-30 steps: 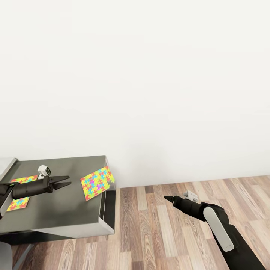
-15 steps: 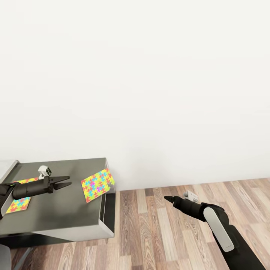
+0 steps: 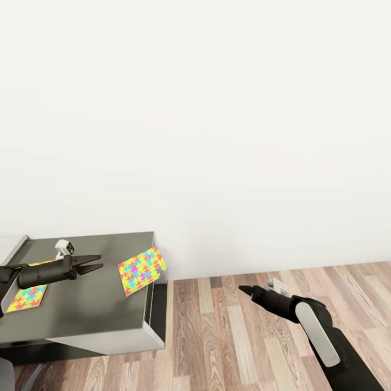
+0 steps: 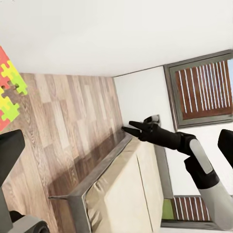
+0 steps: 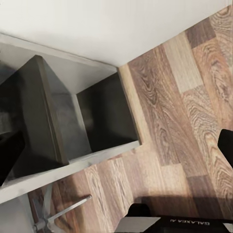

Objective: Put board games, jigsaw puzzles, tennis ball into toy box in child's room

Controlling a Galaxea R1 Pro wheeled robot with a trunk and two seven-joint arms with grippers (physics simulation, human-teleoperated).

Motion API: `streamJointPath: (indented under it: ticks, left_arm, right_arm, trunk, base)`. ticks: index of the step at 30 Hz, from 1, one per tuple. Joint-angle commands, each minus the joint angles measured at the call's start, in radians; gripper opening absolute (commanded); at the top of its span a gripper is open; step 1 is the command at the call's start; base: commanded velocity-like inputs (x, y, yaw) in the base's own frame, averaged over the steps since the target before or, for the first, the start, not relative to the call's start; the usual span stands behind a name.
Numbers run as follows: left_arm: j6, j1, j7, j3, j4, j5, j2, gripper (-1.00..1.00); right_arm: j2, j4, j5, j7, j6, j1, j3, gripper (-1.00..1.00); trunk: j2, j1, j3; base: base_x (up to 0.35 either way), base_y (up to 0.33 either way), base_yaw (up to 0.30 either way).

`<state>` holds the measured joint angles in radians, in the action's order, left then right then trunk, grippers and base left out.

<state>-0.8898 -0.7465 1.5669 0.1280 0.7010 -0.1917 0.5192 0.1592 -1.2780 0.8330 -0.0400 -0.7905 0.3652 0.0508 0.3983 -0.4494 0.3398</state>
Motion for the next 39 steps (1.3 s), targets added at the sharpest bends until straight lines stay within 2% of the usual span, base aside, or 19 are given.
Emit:
streamJointPath:
  ticks: [1,13,39]
  left_arm:
    - [-0.011,-0.001,0.004,0.000,0.001,0.000,0.001,1.00]
    - [-0.011,-0.001,0.004,0.000,0.001,0.002,0.008,1.00]
    - [-0.010,-0.001,0.004,-0.001,0.000,0.006,0.004,1.00]
  right_arm:
    - [0.001,-0.004,0.005,-0.004,0.006,0.000,0.001,1.00]
    - [0.000,-0.008,0.005,-0.005,0.032,-0.002,0.008,1.00]
    - [0.001,-0.007,0.011,-0.004,0.034,-0.002,0.000,1.00]
  trunk:
    - [0.002,-0.001,0.000]
    - [0.002,-0.001,-0.020]
    - [0.002,-0.001,-0.062]
  base:
    - [0.000,0.000,0.000]
    - [0.000,0.000,0.029]
    - [0.000,0.000,0.071]
